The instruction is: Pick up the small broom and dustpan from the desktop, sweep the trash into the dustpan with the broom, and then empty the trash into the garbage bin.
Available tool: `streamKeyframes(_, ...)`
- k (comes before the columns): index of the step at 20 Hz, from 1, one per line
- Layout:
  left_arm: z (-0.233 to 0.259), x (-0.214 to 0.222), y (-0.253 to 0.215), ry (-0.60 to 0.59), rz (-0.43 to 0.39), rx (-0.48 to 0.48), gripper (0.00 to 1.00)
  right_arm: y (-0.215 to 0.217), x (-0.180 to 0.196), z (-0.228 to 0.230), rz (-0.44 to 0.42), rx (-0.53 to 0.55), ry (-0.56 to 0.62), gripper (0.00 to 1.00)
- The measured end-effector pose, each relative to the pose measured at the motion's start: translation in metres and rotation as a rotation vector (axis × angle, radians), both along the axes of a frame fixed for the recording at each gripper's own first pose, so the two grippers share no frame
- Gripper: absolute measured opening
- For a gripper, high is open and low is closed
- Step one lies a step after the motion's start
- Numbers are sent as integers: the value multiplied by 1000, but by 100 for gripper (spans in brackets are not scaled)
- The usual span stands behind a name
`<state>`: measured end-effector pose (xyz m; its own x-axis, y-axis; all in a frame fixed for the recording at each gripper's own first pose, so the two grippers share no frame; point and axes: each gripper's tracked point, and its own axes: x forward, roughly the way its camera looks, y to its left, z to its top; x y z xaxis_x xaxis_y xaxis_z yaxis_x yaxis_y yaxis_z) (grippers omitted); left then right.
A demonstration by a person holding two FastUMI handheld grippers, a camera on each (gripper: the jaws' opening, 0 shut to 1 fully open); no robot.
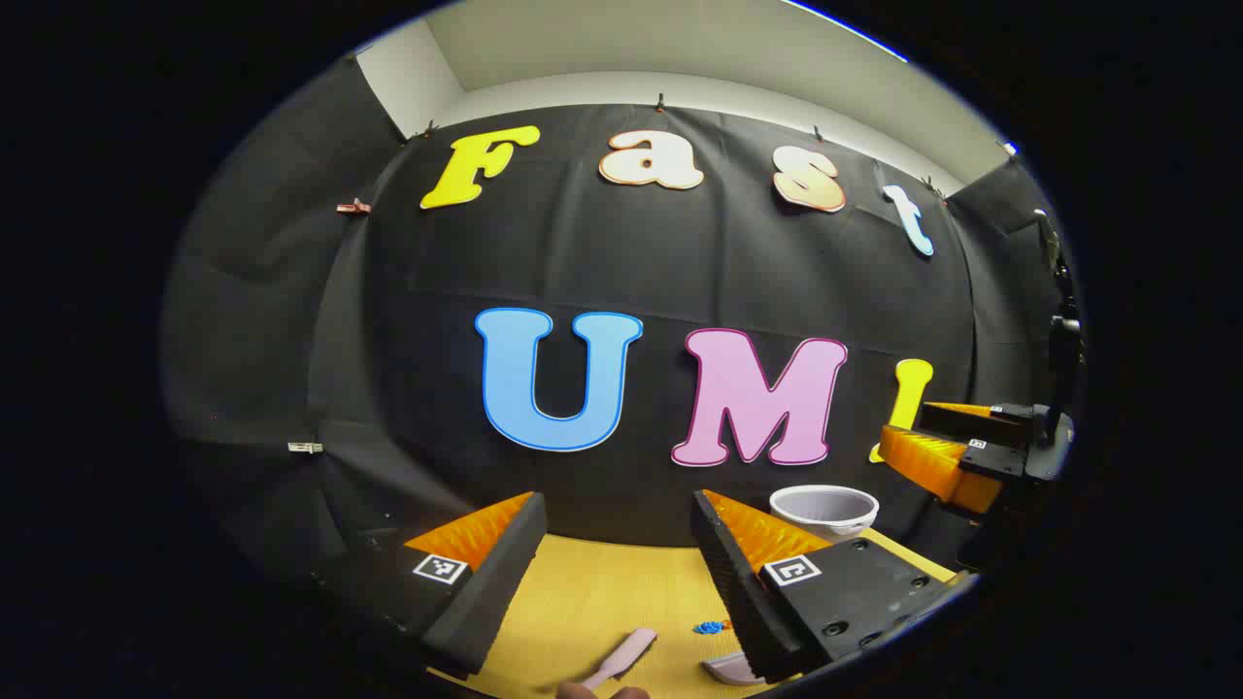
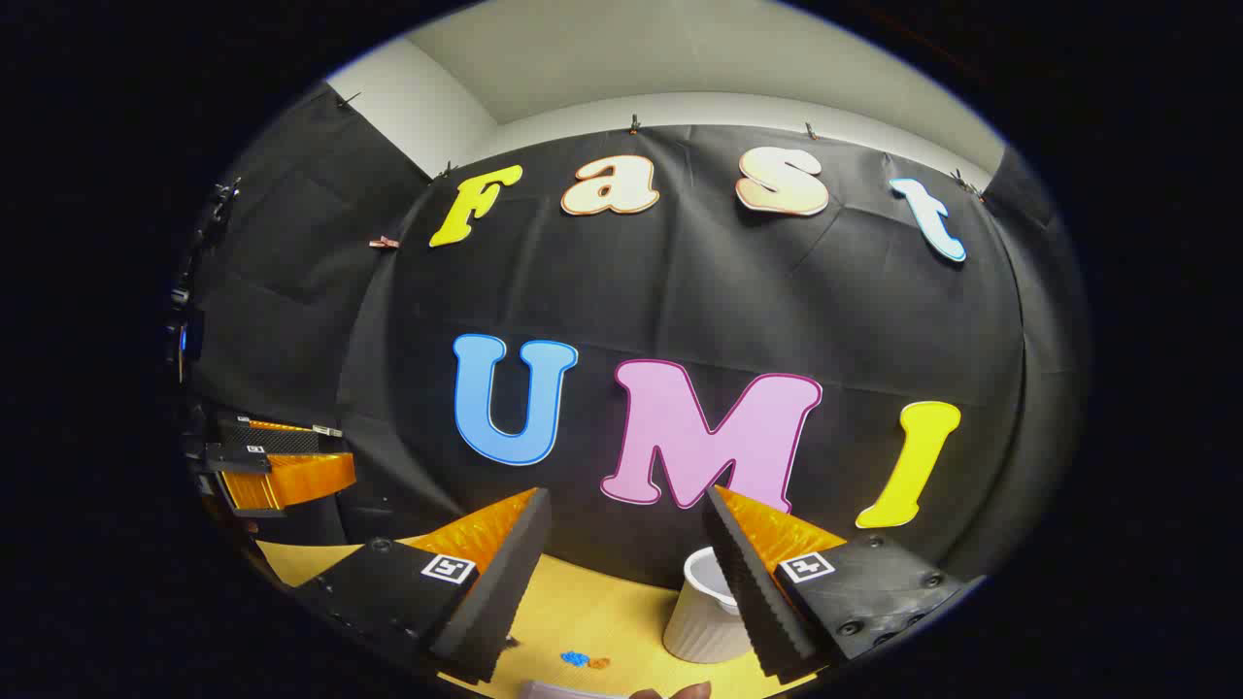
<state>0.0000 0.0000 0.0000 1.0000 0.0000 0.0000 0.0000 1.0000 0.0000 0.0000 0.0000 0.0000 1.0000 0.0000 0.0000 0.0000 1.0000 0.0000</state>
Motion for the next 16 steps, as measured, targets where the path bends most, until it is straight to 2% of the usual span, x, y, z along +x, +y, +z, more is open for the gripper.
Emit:
streamKeyframes(1,2,1,2,-2,8,-4,95,1,0,0,3,-6,0,97)
streamKeyframes(2,-1,1,5,1,12,-5,95,0,1,-1,5,-7,1,93)
streamKeyframes(4,-3,1,7,1,21,-11,95,2,2,-4,9,3,8,93)
streamKeyframes(5,-1,2,7,-3,19,-18,95,1,2,-5,7,8,11,97)
streamKeyframes(6,-2,1,5,-5,18,-20,95,0,2,-6,4,10,13,97)
streamKeyframes(7,-1,2,6,-9,20,-18,95,-1,1,-7,0,10,15,93)
streamKeyframes(8,-2,3,5,-11,19,-17,95,-2,2,-9,-2,12,19,97)
streamKeyframes(9,0,3,3,-11,13,-15,95,-3,2,-10,-3,16,23,93)
streamKeyframes(10,-2,3,1,-11,5,-14,95,-3,2,-12,-4,20,25,93)
streamKeyframes(11,-1,3,-1,-14,1,-15,95,-5,2,-11,-7,20,24,97)
streamKeyframes(16,1,2,-8,-21,-20,-16,95,-5,0,-13,-4,-16,23,97)
